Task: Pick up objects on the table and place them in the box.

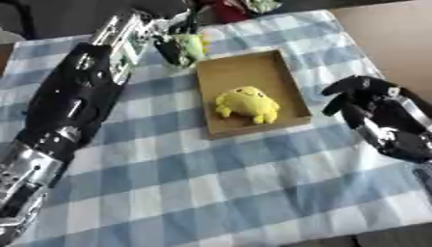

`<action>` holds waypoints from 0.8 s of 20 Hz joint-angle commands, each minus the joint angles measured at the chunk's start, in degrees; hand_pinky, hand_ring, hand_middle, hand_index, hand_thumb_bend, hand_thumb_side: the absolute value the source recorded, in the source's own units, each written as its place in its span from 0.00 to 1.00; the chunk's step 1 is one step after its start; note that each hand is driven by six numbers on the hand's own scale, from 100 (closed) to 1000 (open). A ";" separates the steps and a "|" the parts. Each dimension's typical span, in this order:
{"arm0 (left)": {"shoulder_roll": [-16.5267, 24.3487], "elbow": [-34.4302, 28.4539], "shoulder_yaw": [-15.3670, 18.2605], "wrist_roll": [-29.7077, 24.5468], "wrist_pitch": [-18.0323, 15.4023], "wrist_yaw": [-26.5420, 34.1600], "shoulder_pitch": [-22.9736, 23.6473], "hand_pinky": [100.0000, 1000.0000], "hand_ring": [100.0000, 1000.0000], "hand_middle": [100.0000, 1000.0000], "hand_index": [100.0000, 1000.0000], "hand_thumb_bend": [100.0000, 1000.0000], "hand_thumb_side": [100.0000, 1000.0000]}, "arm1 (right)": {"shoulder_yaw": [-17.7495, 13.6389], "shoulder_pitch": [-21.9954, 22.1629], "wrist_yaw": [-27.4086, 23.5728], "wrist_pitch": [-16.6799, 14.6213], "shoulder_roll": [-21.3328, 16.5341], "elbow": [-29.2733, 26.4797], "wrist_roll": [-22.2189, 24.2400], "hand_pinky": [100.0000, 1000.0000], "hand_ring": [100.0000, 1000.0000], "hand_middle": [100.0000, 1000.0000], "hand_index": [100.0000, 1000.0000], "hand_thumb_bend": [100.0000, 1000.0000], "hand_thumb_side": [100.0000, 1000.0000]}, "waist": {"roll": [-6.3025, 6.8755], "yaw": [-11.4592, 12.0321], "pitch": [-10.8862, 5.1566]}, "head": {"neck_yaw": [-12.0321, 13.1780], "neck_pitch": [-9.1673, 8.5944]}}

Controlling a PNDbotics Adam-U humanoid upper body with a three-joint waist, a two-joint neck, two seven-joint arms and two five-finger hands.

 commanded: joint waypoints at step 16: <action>-2.56 0.41 -1.68 8.36 -0.02 4.23 0.86 0.58 0.54 0.55 0.71 0.83 0.28 | -0.25 -1.26 -0.29 -0.13 -0.12 -0.86 0.21 0.59 0.57 0.67 0.74 0.09 0.44 | -0.43 -0.46 -0.18 | -0.02 -0.79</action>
